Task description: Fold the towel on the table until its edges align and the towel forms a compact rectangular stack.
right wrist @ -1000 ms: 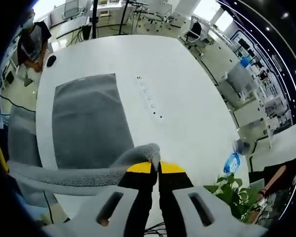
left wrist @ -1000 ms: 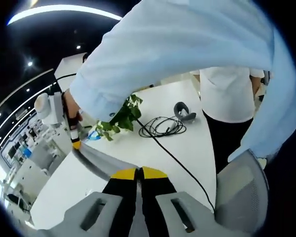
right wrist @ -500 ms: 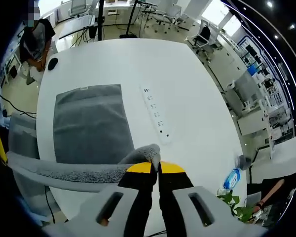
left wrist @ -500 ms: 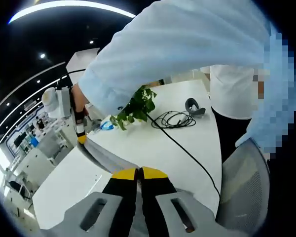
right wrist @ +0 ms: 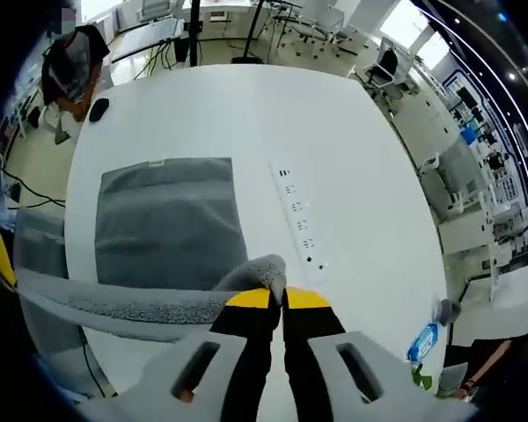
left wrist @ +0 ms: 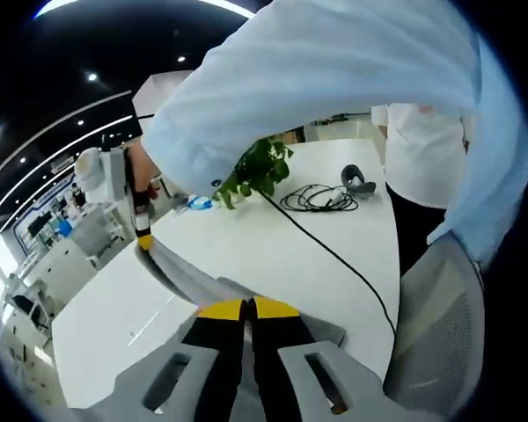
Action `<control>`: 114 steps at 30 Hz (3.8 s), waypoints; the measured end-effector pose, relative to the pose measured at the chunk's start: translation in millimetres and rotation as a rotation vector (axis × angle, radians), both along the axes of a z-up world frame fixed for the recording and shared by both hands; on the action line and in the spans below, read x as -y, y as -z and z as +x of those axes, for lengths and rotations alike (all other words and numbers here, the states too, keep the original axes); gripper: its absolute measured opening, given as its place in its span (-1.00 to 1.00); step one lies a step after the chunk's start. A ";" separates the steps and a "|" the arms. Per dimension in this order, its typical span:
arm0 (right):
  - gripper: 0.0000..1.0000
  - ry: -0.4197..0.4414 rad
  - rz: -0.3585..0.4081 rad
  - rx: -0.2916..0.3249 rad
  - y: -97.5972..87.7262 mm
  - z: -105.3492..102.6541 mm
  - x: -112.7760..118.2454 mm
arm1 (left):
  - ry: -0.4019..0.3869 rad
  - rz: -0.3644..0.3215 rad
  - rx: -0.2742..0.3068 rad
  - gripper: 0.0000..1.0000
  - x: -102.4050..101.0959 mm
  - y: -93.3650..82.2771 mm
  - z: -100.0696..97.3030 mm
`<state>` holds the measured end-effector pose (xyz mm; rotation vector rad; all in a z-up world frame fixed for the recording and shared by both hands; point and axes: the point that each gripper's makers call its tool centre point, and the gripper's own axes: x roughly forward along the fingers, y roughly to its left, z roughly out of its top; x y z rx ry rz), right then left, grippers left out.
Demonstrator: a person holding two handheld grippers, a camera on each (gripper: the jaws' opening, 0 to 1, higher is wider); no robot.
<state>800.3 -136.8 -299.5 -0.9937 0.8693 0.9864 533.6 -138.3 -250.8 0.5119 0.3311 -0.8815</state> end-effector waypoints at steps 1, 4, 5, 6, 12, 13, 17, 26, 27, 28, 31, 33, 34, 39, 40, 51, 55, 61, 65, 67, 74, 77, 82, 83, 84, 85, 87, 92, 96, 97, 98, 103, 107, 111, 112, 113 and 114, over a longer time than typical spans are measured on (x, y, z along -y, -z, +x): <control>-0.98 -0.005 -0.001 -0.002 2.3 -0.5 -3.4 | -0.004 -0.002 -0.004 -0.94 -2.1 2.2 0.7; -0.98 -0.022 -0.003 -0.013 9.8 0.7 -13.2 | -0.013 -0.003 -0.012 -0.94 -6.5 6.5 1.1; -0.98 -0.025 -0.004 -0.018 12.9 -2.3 -17.0 | -0.017 -0.002 -0.015 -0.94 -9.0 8.7 1.2; -0.98 -0.029 -0.006 -0.021 14.7 -4.2 -19.5 | -0.023 -0.002 -0.021 -0.94 -11.2 10.7 1.6; -0.98 -0.042 -0.015 -0.042 29.2 -0.3 -34.9 | -0.053 -0.011 -0.043 -0.94 -28.5 24.3 3.6; -0.98 -0.042 -0.016 -0.046 31.4 0.5 -36.6 | -0.059 -0.010 -0.048 -0.94 -31.5 26.8 3.6; -0.98 -0.054 -0.018 -0.061 42.7 -1.5 -47.1 | -0.081 -0.004 -0.066 -0.94 -44.0 36.3 2.3; -0.98 -0.089 -0.018 -0.087 62.7 -1.8 -76.9 | -0.116 0.011 -0.100 -0.94 -62.9 56.9 -1.8; -0.98 -0.092 -0.018 -0.091 65.2 -1.4 -80.8 | -0.119 0.011 -0.102 -0.94 -64.7 59.0 -2.1; -0.98 -0.096 -0.018 -0.093 67.6 -3.6 -82.9 | -0.123 0.013 -0.107 -0.94 -67.8 62.7 -2.5; -0.98 -0.105 -0.021 -0.101 76.3 -5.6 -89.0 | -0.139 0.013 -0.120 -0.94 -75.2 70.1 -2.2; -0.98 -0.108 -0.024 -0.106 83.1 -4.7 -93.4 | -0.152 0.013 -0.131 -0.94 -81.7 76.5 -1.4; -0.98 -0.108 -0.024 -0.110 85.5 -3.7 -94.9 | -0.158 0.013 -0.135 -0.94 -84.3 78.9 -1.0; -0.98 -0.108 -0.024 -0.127 98.6 -5.6 -99.8 | -0.184 0.015 -0.160 -0.94 -97.2 92.9 0.2; -0.98 -0.109 -0.024 -0.129 100.6 -6.5 -100.7 | -0.188 0.019 -0.162 -0.94 -98.9 95.2 0.5; -0.98 -0.112 -0.001 -0.160 129.3 -9.6 -125.4 | -0.227 0.041 -0.208 -0.94 -122.1 123.2 0.1; -0.98 -0.108 0.004 -0.175 143.0 -7.4 -134.5 | -0.244 0.047 -0.219 -0.94 -130.9 130.8 -0.6; -0.98 -0.096 0.012 -0.193 158.1 -4.8 -148.0 | -0.268 0.060 -0.237 -0.94 -146.0 145.5 1.1; -0.98 -0.084 0.015 -0.205 164.9 -7.0 -154.0 | -0.286 0.056 -0.249 -0.94 -153.9 151.7 1.2; -0.98 -0.079 0.013 -0.209 169.3 -3.9 -155.9 | -0.296 0.050 -0.255 -0.94 -157.6 155.2 2.0; -0.97 -0.070 0.000 -0.224 182.8 -10.8 -159.7 | -0.320 0.043 -0.291 -0.93 -165.8 175.5 0.3; -0.97 -0.070 -0.006 -0.230 192.4 -14.1 -162.7 | -0.329 0.046 -0.306 -0.93 -169.3 184.9 -0.6; -0.97 -0.072 -0.012 -0.235 205.1 -15.0 -168.7 | -0.346 0.046 -0.328 -0.93 -172.7 197.8 -3.1; -0.96 -0.074 -0.012 -0.237 206.7 -15.5 -170.2 | -0.348 0.048 -0.331 -0.93 -173.1 199.8 -3.8; -0.96 -0.075 -0.012 -0.237 206.0 -16.9 -171.4 | -0.349 0.050 -0.334 -0.93 -173.4 201.8 -4.2; -0.95 -0.074 -0.014 -0.239 206.7 -17.6 -172.2 | -0.351 0.054 -0.338 -0.93 -174.9 205.1 -4.2; -0.93 -0.073 -0.016 -0.245 210.5 -18.2 -173.4 | -0.359 0.053 -0.351 -0.93 -176.7 210.1 -4.7; -0.86 -0.072 -0.011 -0.244 212.4 -18.9 -174.1 | -0.366 0.062 -0.371 -0.93 -178.0 220.6 -6.9; -0.82 -0.070 -0.004 -0.241 212.3 -17.6 -175.2 | -0.377 0.066 -0.390 -0.92 -181.1 227.7 -6.1; -0.81 -0.069 -0.003 -0.241 212.1 -17.5 -175.2 | -0.381 0.066 -0.394 -0.92 -181.5 229.1 -5.8; -0.78 -0.068 0.002 -0.240 211.9 -15.7 -176.5 | -0.387 0.066 -0.407 -0.92 -182.2 231.8 -6.3; -0.75 -0.061 0.026 -0.230 209.0 -11.9 -182.4 | -0.403 0.073 -0.434 -0.91 -186.6 241.3 -8.1; -0.73 -0.069 0.042 -0.214 206.1 -10.6 -188.3 | -0.416 0.071 -0.444 -0.91 -187.5 242.6 -9.6; -0.75 -0.075 0.048 -0.206 207.9 -5.9 -191.2 | -0.425 0.067 -0.455 -0.90 -189.3 245.8 -9.7; -0.76 -0.075 0.053 -0.202 207.4 -3.9 -192.9 | -0.425 0.068 -0.454 -0.90 -189.4 245.9 -9.7; -0.76 -0.075 0.056 -0.201 207.2 -3.0 -193.8 | -0.425 0.068 -0.454 -0.90 -189.2 245.8 -9.7; -0.76 -0.077 0.061 -0.198 206.8 -2.1 -194.8 | -0.426 0.067 -0.456 -0.90 -188.9 246.1 -9.8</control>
